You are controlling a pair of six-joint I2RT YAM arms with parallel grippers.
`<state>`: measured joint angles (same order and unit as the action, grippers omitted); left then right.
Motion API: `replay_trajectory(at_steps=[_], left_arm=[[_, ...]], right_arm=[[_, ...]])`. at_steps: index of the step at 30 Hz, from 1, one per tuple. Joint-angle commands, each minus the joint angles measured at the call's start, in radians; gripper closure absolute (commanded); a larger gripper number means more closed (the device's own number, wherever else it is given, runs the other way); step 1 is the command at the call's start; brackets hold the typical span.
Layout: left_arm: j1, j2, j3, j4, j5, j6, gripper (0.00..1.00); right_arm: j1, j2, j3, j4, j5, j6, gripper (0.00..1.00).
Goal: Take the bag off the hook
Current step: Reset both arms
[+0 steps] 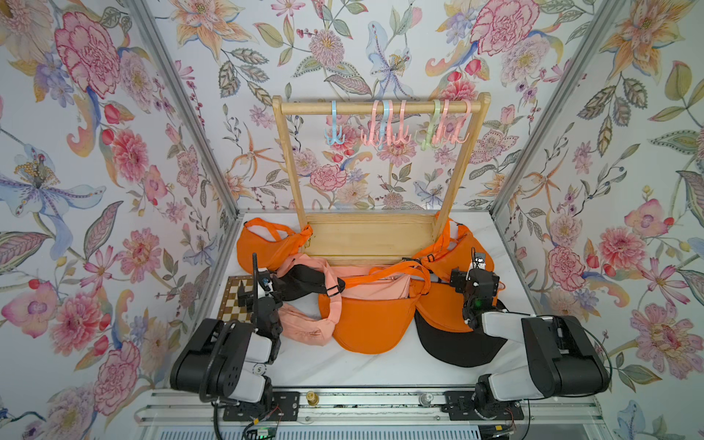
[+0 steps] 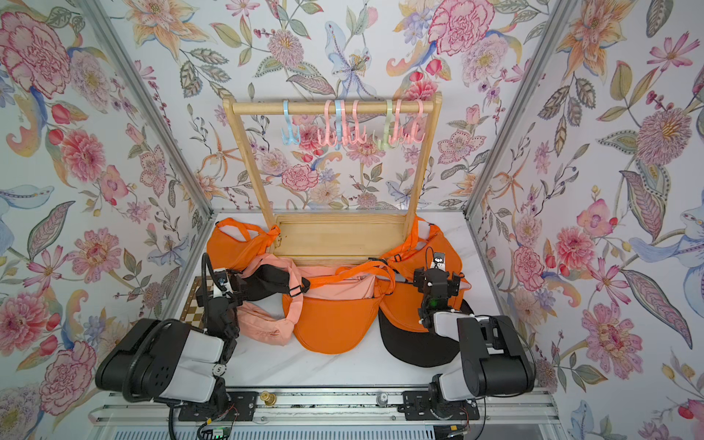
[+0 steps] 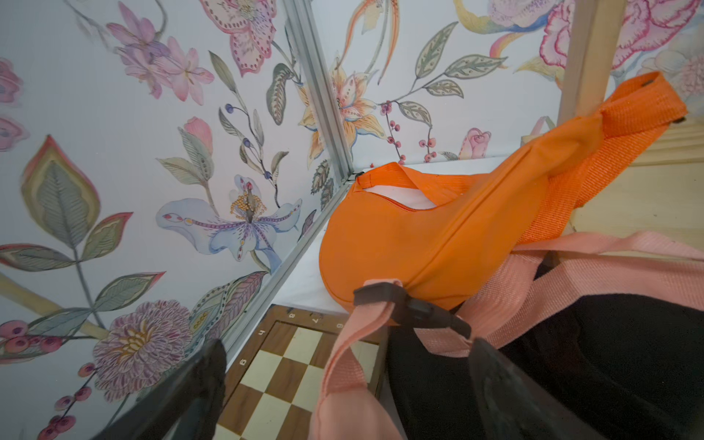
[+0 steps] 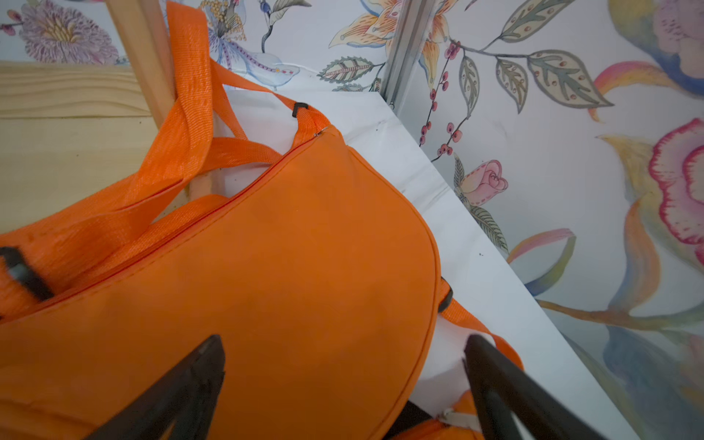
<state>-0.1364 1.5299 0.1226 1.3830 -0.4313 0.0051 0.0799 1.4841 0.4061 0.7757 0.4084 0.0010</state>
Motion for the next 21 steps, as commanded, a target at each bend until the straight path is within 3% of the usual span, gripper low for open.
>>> replay_trajectory(at_steps=[1,3,4,8,11,16,21], left_arm=[[0.009,0.081,-0.005,0.236,0.063,0.006,0.0],[0.017,0.064,-0.043,0.264,0.061,-0.023,0.0],[0.027,0.082,-0.063,0.326,0.086,-0.022,0.0],[0.043,0.085,-0.058,0.331,0.117,-0.025,0.0],[0.068,0.042,0.082,0.013,0.144,-0.053,0.0],[0.062,0.051,0.066,0.084,0.129,-0.053,0.0],[0.061,0.051,0.069,0.063,0.125,-0.05,0.0]], right_arm=[[-0.012,0.016,-0.059,0.197,-0.112,0.0,0.01],[-0.011,0.05,-0.138,0.346,-0.192,-0.021,0.01],[-0.015,0.096,-0.182,0.515,-0.204,-0.04,0.01],[-0.079,0.071,-0.129,0.369,-0.337,0.004,0.01],[-0.069,0.062,-0.126,0.35,-0.342,-0.007,0.01],[-0.014,0.068,-0.131,0.368,-0.272,-0.058,0.01],[-0.058,0.067,-0.099,0.306,-0.371,-0.033,0.01]])
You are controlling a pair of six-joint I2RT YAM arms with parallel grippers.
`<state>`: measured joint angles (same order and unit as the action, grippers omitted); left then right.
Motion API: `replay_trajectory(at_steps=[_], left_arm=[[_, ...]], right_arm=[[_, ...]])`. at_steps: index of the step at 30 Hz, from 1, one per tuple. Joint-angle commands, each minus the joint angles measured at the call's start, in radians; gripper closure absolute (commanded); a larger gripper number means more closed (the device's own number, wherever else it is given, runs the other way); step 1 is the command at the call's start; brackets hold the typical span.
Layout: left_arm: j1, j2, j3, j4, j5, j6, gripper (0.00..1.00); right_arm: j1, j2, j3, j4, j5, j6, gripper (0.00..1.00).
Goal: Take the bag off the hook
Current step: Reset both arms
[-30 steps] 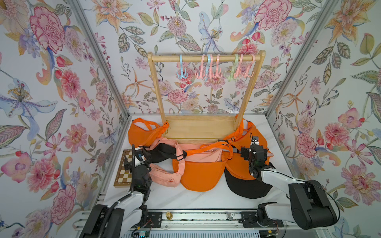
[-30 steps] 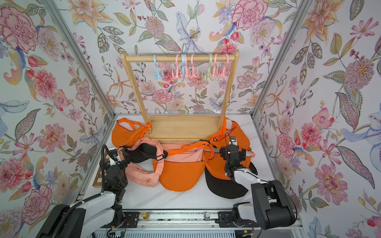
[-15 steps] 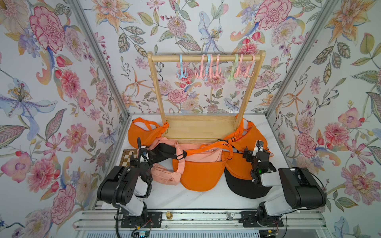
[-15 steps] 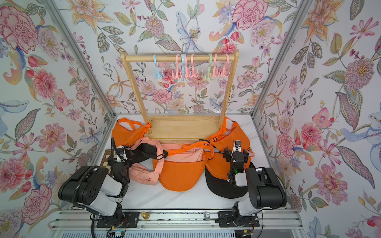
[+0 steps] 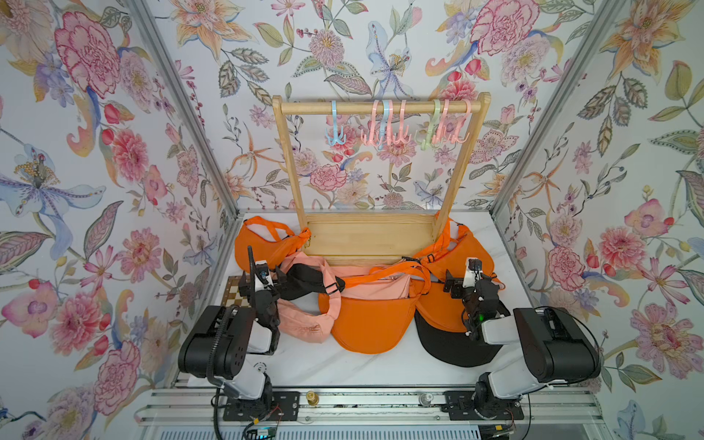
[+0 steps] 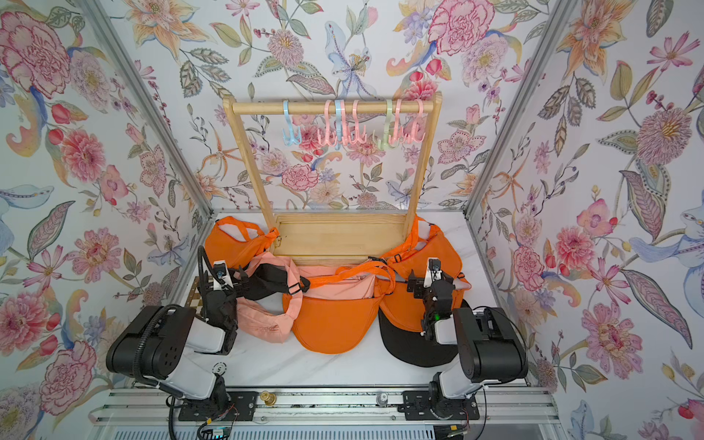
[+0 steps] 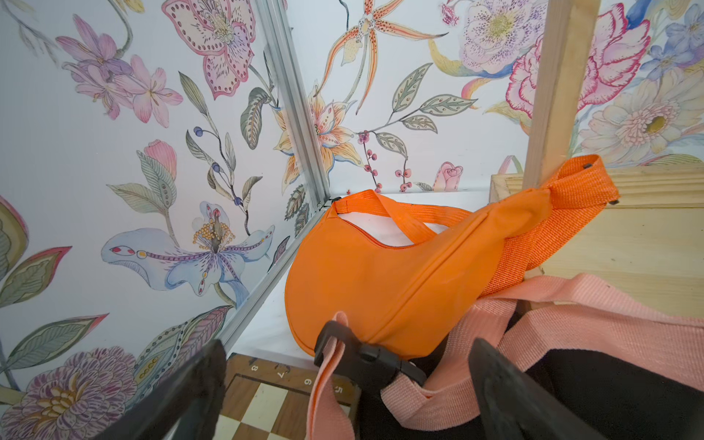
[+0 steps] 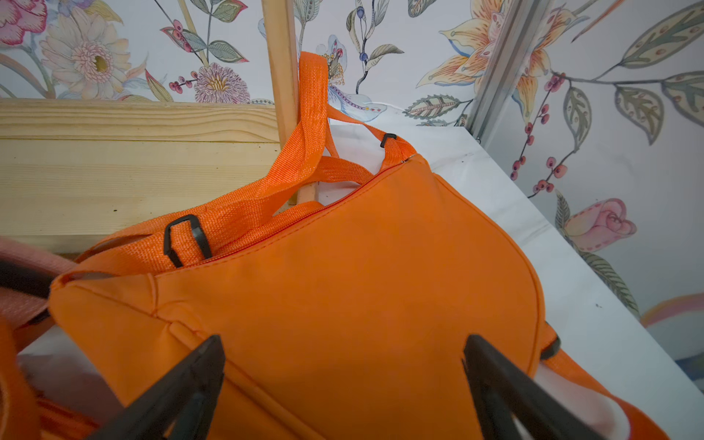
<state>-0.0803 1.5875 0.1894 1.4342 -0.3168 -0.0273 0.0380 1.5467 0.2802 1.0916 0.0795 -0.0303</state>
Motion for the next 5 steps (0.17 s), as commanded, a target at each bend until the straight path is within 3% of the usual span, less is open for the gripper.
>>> replay_trajectory(at_steps=[1,5], left_arm=[[0.007,-0.006,0.003,0.012,0.009,-0.017,0.0],[0.005,-0.006,0.003,0.011,0.009,-0.016,0.0]], right_arm=[[-0.024,0.005,0.031,-0.02,-0.055,0.004,0.01],[-0.02,0.001,0.024,-0.007,-0.051,-0.002,0.01]])
